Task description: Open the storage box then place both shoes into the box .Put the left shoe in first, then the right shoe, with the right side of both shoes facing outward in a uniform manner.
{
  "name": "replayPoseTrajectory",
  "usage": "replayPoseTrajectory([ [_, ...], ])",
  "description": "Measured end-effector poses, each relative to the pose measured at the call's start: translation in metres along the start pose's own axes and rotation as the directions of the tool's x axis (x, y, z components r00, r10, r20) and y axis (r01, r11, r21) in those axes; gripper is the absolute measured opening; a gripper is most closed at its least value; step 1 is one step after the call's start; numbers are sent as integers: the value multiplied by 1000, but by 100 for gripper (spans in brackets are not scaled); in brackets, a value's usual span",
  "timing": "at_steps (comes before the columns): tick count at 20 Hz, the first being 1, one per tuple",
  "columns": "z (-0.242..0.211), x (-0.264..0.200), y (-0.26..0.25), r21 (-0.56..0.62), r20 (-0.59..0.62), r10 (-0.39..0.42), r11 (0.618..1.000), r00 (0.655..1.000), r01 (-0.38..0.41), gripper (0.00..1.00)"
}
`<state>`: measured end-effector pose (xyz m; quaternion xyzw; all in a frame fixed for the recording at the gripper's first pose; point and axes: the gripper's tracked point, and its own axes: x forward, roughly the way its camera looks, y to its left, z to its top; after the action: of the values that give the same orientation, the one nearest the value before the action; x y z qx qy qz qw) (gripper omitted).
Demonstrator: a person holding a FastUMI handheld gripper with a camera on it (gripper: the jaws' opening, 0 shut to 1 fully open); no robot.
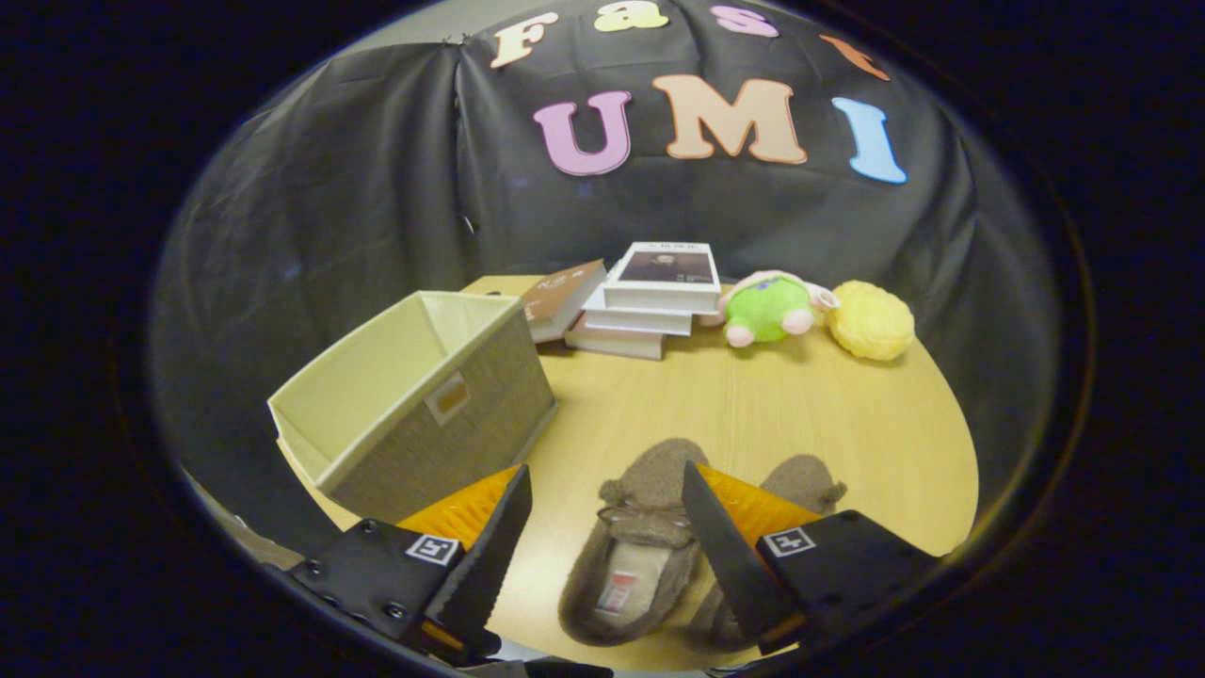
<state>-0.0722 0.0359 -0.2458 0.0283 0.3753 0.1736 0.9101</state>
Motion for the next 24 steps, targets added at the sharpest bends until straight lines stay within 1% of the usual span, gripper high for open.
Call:
replayPoseTrajectory([
  [2, -20, 5, -12, -5, -38, -5, 1000, 999, 5, 98],
  [6, -53, 10, -30, 2, -115, -8, 1000, 993, 8, 90],
  [10, -69, 24, -43, 1, -179, -18, 1000, 984, 18, 82],
  [11, -70, 27, -47, -5, -188, -32, 1000, 982, 31, 80],
  [12, -71, 29, -50, -10, -205, -47, 999, 978, 46, 71],
  [15, -84, 37, -48, -18, -277, -45, 999, 960, 41, 46],
  [16, -78, 44, -52, -31, -285, -67, 998, 956, 61, 38],
  [19, -85, 39, -52, 25, -322, -76, 996, 944, 89, 23],
  [21, -81, 36, -50, 103, -334, -69, 989, 940, 109, 13],
  [23, -72, 35, -47, 233, -338, -40, 964, 940, 125, 3],
  [24, -71, 33, -45, 283, -358, -29, 949, 933, 138, 3],
])
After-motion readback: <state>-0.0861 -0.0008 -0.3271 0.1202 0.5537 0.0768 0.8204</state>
